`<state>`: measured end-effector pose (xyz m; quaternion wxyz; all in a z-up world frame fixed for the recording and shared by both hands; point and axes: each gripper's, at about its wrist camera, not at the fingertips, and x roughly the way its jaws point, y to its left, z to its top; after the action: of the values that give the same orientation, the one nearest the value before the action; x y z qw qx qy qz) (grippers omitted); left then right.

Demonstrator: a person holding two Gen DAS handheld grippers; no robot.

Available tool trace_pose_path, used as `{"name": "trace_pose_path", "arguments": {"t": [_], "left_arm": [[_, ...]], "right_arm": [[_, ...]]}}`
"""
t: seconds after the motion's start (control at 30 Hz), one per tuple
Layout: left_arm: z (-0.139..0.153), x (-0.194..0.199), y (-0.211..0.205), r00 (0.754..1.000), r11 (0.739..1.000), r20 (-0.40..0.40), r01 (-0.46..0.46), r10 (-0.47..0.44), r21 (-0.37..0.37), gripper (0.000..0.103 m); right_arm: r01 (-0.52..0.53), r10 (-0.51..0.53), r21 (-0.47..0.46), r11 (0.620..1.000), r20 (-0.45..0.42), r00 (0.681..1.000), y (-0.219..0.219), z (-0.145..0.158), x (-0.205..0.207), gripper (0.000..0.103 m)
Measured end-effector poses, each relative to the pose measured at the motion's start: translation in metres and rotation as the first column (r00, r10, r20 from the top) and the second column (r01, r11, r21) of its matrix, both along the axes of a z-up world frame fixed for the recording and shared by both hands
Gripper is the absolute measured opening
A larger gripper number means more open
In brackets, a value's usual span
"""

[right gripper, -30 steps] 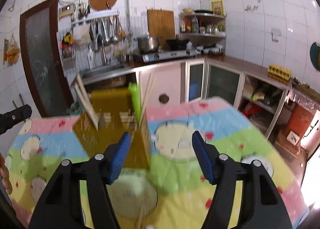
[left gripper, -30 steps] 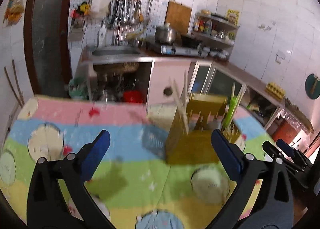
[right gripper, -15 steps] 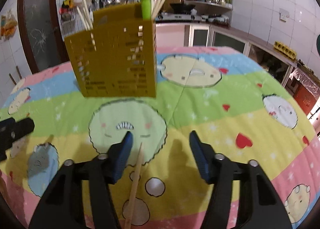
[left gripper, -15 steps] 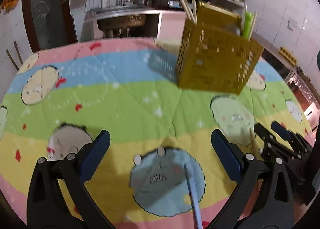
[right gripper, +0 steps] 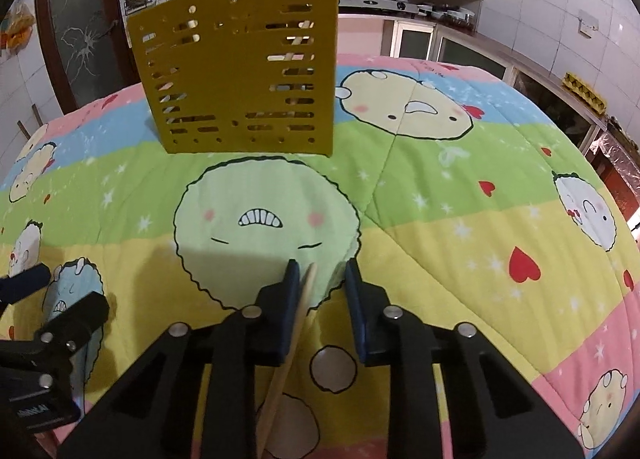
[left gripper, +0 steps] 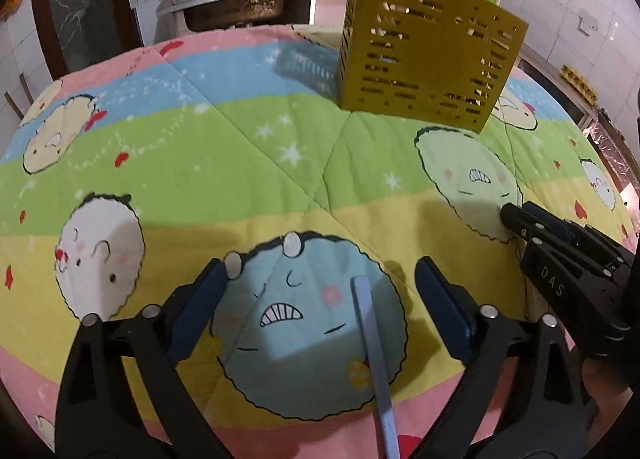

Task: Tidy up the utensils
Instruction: 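Close the left tool on the blue-handled spoon while the right tool grasps a chopstick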

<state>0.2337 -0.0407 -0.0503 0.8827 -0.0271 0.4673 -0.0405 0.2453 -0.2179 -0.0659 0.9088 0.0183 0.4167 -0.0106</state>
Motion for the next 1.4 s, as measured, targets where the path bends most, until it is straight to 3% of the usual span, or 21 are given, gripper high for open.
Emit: {"name": "trace_pose_path", "arguments": {"t": [0.13,0.4,0.73,0.9,1.1,1.2,1.4], "left_arm": [[-0.001,-0.002,-0.001,1.0,1.0,0.0,0.001,-0.001,0.006,0.08],[-0.004,-0.006,-0.01,1.0,0.999,0.006,0.03,-0.031,0.035,0.068],[-0.002,-0.014,-0.018,0.997,0.997,0.024,0.067,-0.068,0.047,0.032],[-0.004,-0.009,-0.023,0.997,0.996,0.025,0.07,-0.072,0.062,0.026],[-0.003,-0.003,-0.018,0.998,0.998,0.031,0.057,-0.058,0.026,0.017],[-0.002,-0.003,-0.018,0.998,0.998,0.041,0.052,-0.053,0.025,0.006],[0.0,-0.004,-0.016,0.997,0.998,0.054,0.053,-0.053,0.017,0.006]], "right_arm": [[-0.026,0.026,0.019,0.999,0.003,1.0,0.002,-0.001,0.001,0.01],[-0.038,0.036,0.067,0.997,0.022,0.999,-0.003,0.0,-0.005,0.007],[-0.021,0.017,0.103,0.994,0.04,0.999,-0.012,0.001,-0.011,0.007],[-0.02,0.017,0.095,0.995,0.038,0.999,-0.012,0.0,-0.01,0.007],[-0.02,0.017,0.091,0.996,0.038,0.999,-0.012,0.0,-0.011,0.007],[-0.02,0.016,0.09,0.996,0.04,0.999,-0.013,0.0,-0.011,0.007],[-0.015,0.011,0.091,0.996,0.049,0.999,-0.013,0.001,-0.012,0.007]]}}
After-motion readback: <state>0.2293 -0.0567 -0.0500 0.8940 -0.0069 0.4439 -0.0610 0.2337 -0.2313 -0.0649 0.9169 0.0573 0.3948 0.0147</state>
